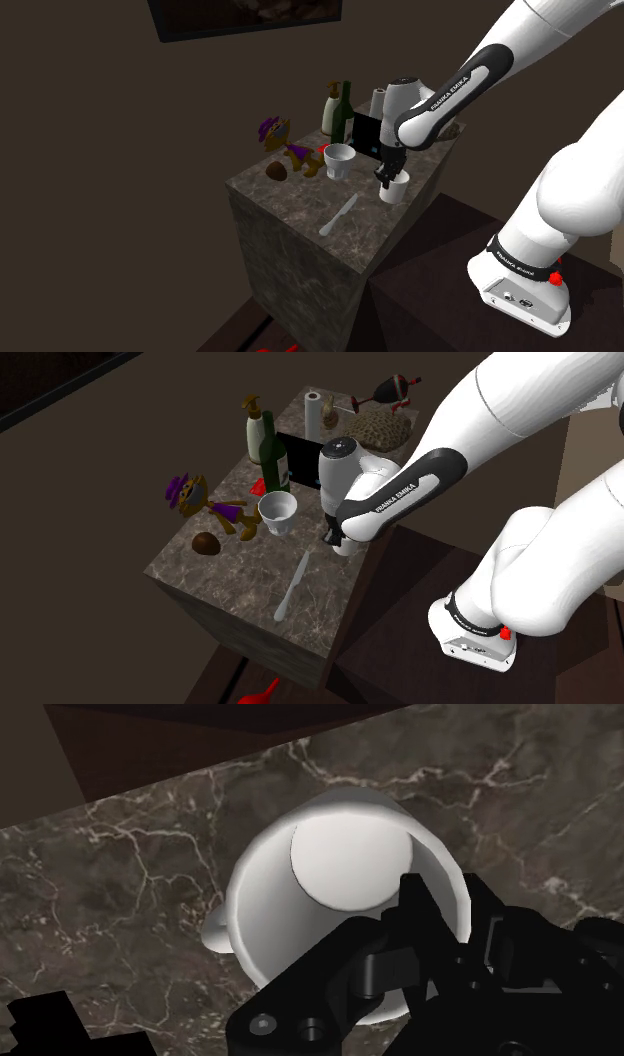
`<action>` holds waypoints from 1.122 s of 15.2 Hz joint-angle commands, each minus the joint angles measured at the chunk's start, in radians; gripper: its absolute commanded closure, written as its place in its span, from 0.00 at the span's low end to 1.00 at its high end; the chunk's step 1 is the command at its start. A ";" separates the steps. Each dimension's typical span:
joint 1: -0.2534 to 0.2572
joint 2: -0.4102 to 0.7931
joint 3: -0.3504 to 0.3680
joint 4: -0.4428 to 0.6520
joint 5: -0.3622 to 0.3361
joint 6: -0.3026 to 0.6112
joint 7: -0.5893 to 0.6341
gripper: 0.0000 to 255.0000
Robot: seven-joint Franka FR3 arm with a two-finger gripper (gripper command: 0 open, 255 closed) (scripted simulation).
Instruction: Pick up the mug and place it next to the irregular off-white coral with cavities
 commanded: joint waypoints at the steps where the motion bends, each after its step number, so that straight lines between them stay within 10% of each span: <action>1: 0.000 0.000 0.000 0.000 0.000 0.000 0.000 1.00; 17: 0.004 -0.144 0.002 0.029 0.014 -0.173 -0.015 1.00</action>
